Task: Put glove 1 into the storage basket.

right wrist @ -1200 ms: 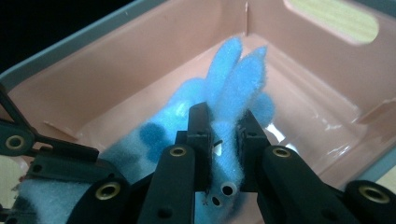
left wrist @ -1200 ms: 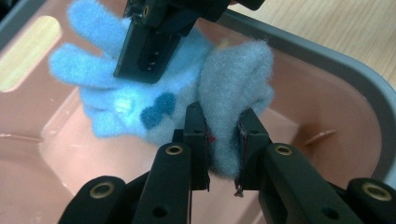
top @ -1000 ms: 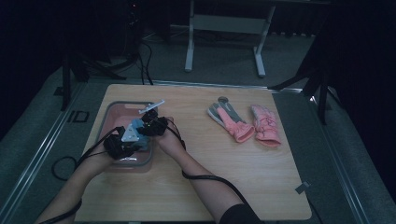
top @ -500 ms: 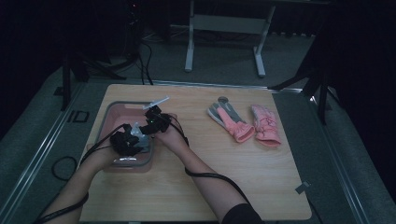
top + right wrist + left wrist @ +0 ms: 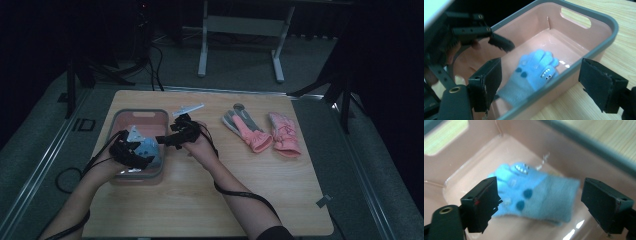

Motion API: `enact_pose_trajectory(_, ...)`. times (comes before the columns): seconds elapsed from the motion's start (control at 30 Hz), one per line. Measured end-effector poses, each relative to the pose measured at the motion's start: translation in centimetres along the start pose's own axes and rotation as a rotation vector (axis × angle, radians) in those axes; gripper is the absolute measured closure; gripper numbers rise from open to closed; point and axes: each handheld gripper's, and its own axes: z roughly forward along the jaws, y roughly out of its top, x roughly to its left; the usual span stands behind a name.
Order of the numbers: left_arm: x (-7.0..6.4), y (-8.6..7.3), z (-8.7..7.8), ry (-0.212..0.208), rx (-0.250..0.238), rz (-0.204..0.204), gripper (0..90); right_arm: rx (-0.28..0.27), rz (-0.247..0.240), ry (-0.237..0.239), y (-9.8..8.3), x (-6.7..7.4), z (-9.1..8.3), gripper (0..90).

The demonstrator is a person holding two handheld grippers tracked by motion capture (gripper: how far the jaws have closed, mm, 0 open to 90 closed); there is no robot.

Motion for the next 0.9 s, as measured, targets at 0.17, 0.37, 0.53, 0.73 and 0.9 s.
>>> enact_pose_trajectory(0.17,-0.4,0.7,-1.3,-0.035,-0.045,-0.099,9.9,-0.016,-0.016,0.013,-0.3,0.2,-1.7,18.7)
enact_pose_trajectory(0.37,-2.7,1.9,-2.6,-0.111,-0.160,-0.120,7.7,-0.007,-0.065,0.011,-1.2,0.6,-3.5,16.1)
enact_pose_trajectory(0.53,-4.7,2.5,-2.6,-0.143,-0.204,-0.097,7.6,0.012,-0.078,0.015,-1.9,0.7,-4.7,15.2)
enact_pose_trajectory(0.73,-6.9,2.9,-2.3,-0.169,-0.217,-0.103,7.6,0.051,-0.117,0.020,-3.2,0.6,-5.9,13.8)
enact_pose_trajectory(0.9,-9.3,3.2,-1.7,-0.202,-0.218,-0.069,7.6,0.046,-0.143,0.030,-4.4,0.2,-7.1,13.5)
